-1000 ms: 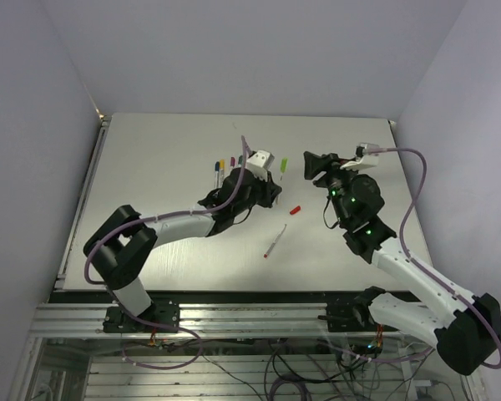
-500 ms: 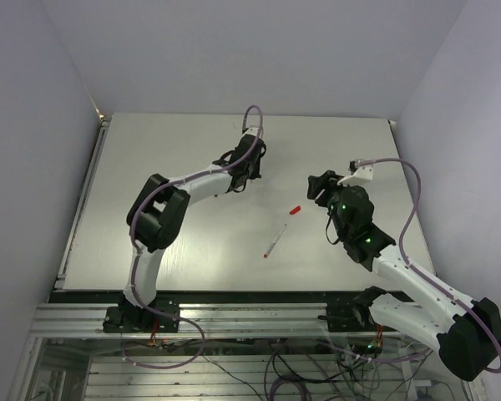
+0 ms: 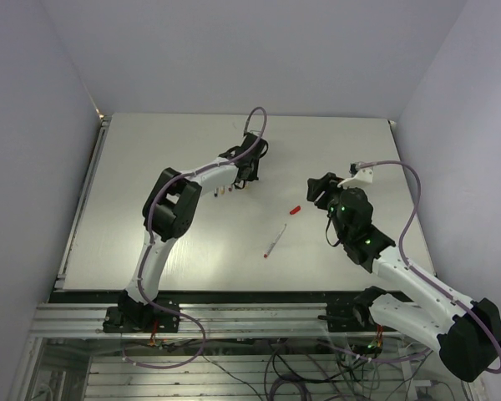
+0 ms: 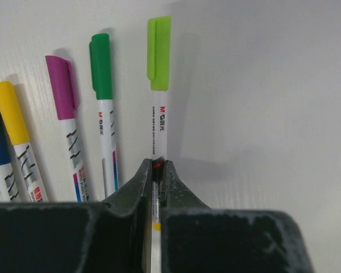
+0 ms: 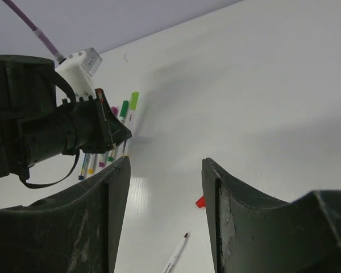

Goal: Insert the pens into the pen caps

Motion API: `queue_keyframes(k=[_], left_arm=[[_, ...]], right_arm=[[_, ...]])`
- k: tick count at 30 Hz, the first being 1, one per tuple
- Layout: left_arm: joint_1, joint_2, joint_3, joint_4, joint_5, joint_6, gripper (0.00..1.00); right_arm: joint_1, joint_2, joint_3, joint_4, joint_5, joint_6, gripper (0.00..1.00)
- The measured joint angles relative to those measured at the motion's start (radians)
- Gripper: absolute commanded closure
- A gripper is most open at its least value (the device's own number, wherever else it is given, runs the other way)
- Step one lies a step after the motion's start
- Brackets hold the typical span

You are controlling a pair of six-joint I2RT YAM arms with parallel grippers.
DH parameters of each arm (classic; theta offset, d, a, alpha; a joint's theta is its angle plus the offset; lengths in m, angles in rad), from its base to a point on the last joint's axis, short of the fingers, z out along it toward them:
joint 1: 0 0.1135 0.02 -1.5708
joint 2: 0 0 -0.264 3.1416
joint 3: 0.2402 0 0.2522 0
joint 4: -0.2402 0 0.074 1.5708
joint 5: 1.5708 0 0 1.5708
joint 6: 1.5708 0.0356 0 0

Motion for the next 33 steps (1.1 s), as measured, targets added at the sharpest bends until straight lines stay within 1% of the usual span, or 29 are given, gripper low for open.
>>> queue_keyframes(k=[2, 4, 8, 12, 20, 25, 29, 33], left_arm=[[0.008, 0.008, 0.005, -0.010, 0.000, -0.001, 0.90], [0.015, 0.021, 0.016, -0.015, 0.000, -0.002, 0.87], [0.026, 0.034, 0.031, -0.015, 0.001, -0.005, 0.75], [0.032, 0.040, 0.035, -0.015, 0.004, -0.009, 0.67], [0.036, 0.040, 0.035, -0.014, 0.018, -0.008, 0.64], [0.037, 0.022, 0.035, -0.015, 0.026, -0.004, 0.60], [0.038, -0.025, 0.028, -0.016, 0.027, -0.003, 0.56], [0.039, -0.113, -0.015, -0.005, 0.026, -0.004, 0.53]], right_arm=[[0.000, 0.001, -0.002, 0.000, -0.002, 0.005, 0.48], [0.000, 0.003, -0.006, 0.000, -0.004, 0.010, 0.48], [0.000, 0.014, -0.011, 0.000, -0.010, 0.015, 0.48], [0.000, 0.027, -0.013, 0.000, -0.018, 0.022, 0.48], [0.000, 0.049, -0.013, 0.005, -0.026, 0.030, 0.48], [0.000, 0.058, -0.013, 0.019, -0.029, 0.030, 0.48], [0.000, 0.060, -0.014, 0.024, -0.030, 0.031, 0.48], [0.000, 0.056, -0.015, 0.026, -0.026, 0.032, 0.47]])
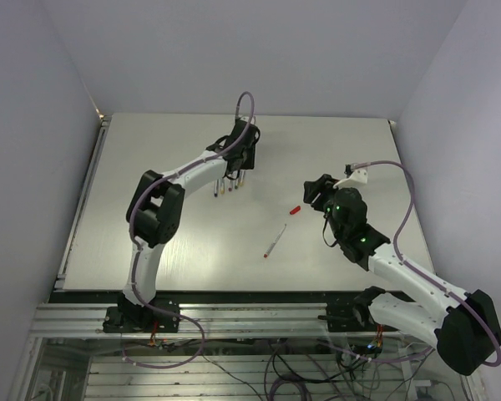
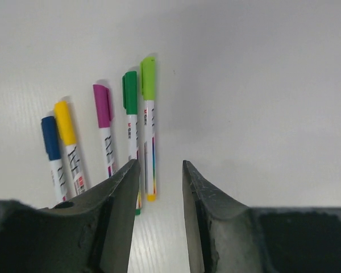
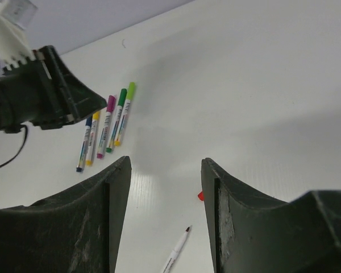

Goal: Insert the pens into the pen caps

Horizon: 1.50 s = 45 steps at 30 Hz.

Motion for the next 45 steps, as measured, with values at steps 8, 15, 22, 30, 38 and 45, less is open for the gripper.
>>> queue_keyframes(k=[8, 15, 22, 30, 38, 45], left_arm=[[-0.016, -0.192, -0.229, 0.077, 0.020, -0.005, 0.39], [-0.141, -0.366, -0.481, 0.155, 0.023, 0.050, 0.22], [-0.345, -0.444, -0.595, 0.212, 0.031, 0.101, 0.21], [-0.416, -0.426, -0.627, 0.209, 0.033, 0.111, 0.23], [-0.457, -0.364, -0.626, 0.208, 0.034, 0.112, 0.28], [-0.477, -0.306, -0.603, 0.175, 0.034, 0.123, 0.31]], right_arm=[[-0.012, -0.013, -0.004, -0.058, 0.083, 0.101, 0.37], [-0.063, 0.008, -0.005, -0.115, 0.092, 0.168, 0.37], [-0.065, 0.018, -0.009, -0.174, 0.108, 0.198, 0.37], [-0.066, -0.014, -0.045, -0.208, 0.134, 0.222, 0.37], [-0.066, -0.017, -0.063, -0.227, 0.143, 0.242, 0.39], [-0.066, -0.016, -0.064, -0.227, 0.147, 0.248, 0.40]])
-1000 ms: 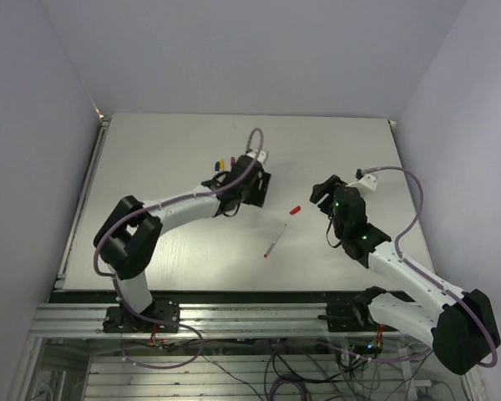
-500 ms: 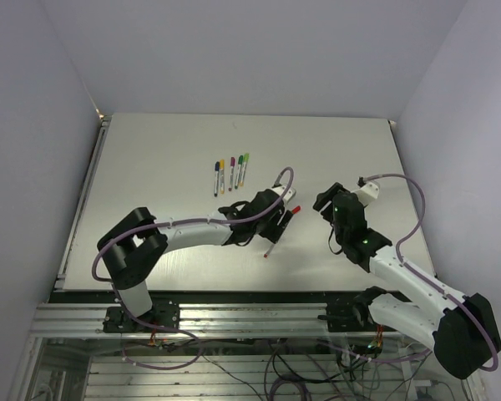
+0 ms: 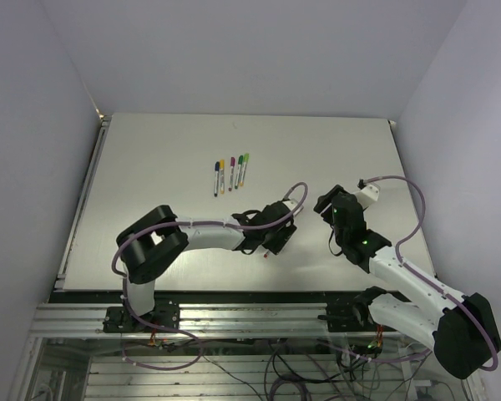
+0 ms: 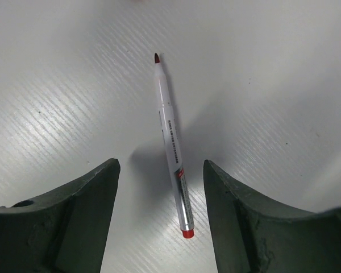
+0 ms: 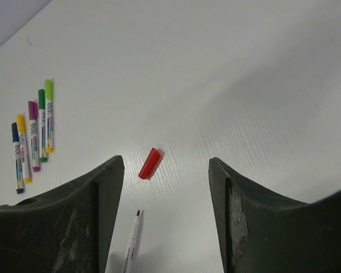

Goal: Insert the pens into the pen caps

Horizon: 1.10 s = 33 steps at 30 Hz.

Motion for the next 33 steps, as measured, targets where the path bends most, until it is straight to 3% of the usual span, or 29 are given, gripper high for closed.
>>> queue_keyframes(k=[11, 19, 25, 28, 33], left_arm=[[-0.013, 0.046, 0.047, -0.039, -0.012, 0.009, 0.47], [-0.013, 0.079, 0.092, -0.102, -0.012, 0.014, 0.52], [-0.013, 0.101, 0.127, -0.134, -0.010, 0.019, 0.70], [-0.013, 0.116, 0.151, -0.150, -0.006, 0.021, 0.91], [-0.014, 0.131, 0.176, -0.175, 0.006, 0.024, 0.93]], right_arm=[[0.000, 0.018, -0.005, 0.003, -0.001, 0.010, 0.40], [0.000, 0.013, -0.005, -0.004, 0.000, 0.032, 0.41], [0.000, -0.005, -0.005, -0.005, 0.000, 0.044, 0.41], [0.000, -0.011, -0.005, -0.013, 0.000, 0.048, 0.41], [0.000, -0.018, -0.005, -0.025, 0.008, 0.056, 0.42]])
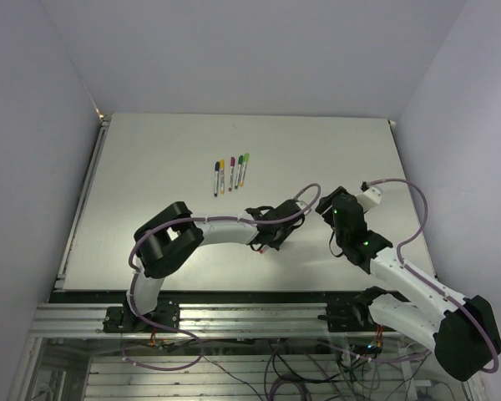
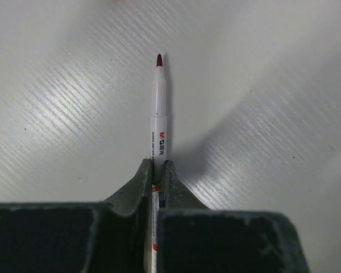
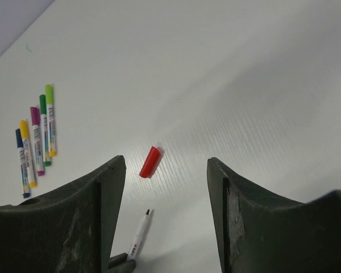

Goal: Insert the pens into the pen caps

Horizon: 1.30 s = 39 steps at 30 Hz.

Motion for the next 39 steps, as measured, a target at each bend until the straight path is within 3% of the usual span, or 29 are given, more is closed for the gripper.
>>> queue_keyframes(k=[7, 14, 22, 32, 39], left_arm=[[0.028, -0.024, -0.038, 0.035, 0.018, -0.036, 0.93], [0.155, -0.169, -0.205, 0.080, 0.067, -0.100, 0.93], [0.226, -0.304, -0.241, 0.108, 0.043, -0.134, 0.93], [0.302, -0.323, -0.301, 0.119, 0.040, -0.152, 0.93], [0.321, -0.336, -0.310, 0.121, 0.039, -0.160, 0.93]], right_arm=[[0.000, 0.064, 0.032, -0.072, 0.026, 0.038, 0.43], [0.000, 0.172, 0.084, -0.111, 0.022, 0.056, 0.47], [0.002, 0.344, 0.179, -0.110, -0.032, 0.064, 0.51], [0.055, 0.591, 0.342, -0.136, -0.063, 0.103, 0.53], [0.057, 0.669, 0.395, -0.170, -0.080, 0.121, 0.52]])
